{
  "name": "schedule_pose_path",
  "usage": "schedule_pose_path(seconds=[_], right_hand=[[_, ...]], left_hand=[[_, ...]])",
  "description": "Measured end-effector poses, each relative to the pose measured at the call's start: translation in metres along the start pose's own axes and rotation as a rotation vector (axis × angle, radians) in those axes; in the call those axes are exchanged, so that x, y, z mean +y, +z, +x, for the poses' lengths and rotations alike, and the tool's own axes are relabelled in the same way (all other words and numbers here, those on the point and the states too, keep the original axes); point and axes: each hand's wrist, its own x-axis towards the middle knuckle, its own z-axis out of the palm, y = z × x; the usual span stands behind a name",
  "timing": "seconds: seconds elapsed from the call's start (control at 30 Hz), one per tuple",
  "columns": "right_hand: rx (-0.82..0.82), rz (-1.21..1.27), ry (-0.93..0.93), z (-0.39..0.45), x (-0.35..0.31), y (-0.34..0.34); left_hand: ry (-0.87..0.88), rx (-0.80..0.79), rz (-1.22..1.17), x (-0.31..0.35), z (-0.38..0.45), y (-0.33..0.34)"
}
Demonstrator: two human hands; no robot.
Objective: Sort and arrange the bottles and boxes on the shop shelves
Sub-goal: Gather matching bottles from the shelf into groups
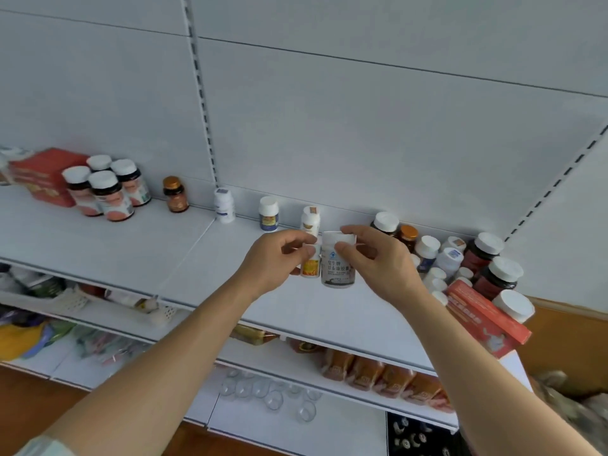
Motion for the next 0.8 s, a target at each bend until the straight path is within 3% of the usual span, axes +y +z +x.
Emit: schedule_pose_path(seconds=[0.5,0.8], right_hand=[[-0.150,0.004,-0.052,0.009,-0.115,0.225],[-0.214,-0.038,-0.116,0.070,-0.152,0.314]], left_hand=[[-0.071,0.149,-0.001,-0.074,-0.076,-0.226],[-0.107,0.236,0.033,-0.108,-0.060,-0.324]])
